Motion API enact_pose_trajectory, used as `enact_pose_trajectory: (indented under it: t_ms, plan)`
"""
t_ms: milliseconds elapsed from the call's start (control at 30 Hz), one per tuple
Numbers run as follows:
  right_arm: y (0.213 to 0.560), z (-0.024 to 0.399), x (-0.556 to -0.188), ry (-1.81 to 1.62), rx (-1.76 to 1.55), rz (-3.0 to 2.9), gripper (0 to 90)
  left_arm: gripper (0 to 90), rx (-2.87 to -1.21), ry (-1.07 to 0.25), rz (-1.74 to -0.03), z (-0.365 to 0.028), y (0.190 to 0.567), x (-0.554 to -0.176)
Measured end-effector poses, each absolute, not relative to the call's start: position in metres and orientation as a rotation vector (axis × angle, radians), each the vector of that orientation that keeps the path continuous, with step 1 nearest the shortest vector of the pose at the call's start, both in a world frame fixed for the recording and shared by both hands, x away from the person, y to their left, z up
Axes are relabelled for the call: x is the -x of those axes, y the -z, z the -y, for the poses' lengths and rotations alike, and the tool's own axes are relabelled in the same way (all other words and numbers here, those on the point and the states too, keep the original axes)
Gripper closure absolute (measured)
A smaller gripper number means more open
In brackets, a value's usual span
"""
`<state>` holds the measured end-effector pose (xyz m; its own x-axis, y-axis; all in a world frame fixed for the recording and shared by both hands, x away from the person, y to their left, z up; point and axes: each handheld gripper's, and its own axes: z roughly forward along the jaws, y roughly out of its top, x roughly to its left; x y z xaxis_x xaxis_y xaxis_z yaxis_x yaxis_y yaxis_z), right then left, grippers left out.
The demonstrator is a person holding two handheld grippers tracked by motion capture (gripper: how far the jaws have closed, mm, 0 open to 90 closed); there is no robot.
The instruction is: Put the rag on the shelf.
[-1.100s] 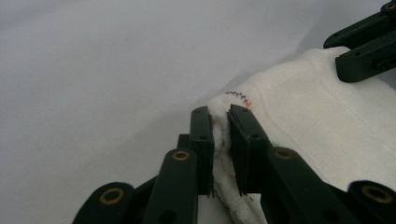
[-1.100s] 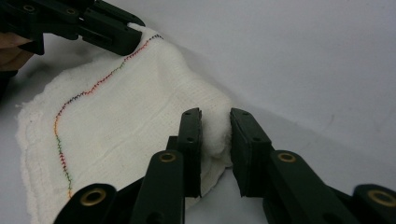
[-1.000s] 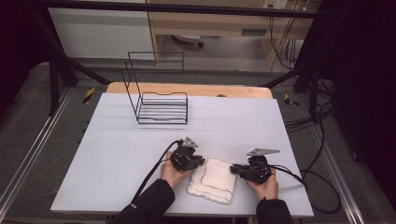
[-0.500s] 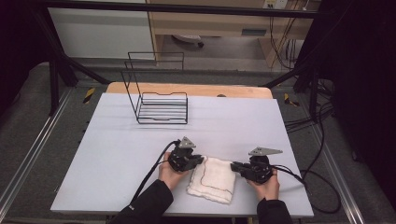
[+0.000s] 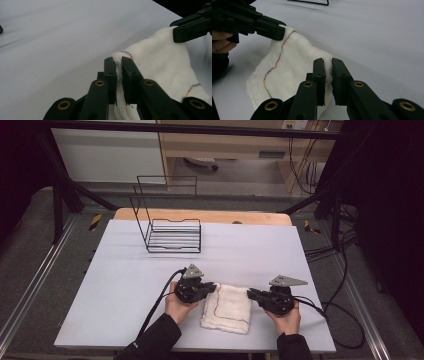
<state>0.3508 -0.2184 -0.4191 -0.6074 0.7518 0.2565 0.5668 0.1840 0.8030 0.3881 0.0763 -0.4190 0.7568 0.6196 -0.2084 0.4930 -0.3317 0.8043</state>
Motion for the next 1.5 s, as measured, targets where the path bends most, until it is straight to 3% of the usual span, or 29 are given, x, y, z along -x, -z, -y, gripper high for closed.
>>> enact_pose_trajectory:
  t_ms: [1500]
  plan:
    - [0.375, 0.208, -0.335, -1.540, -1.013, -1.960, 82.6, 83.0, -1.729, -0.335, -0.744, -0.096, 0.371, -0.364]
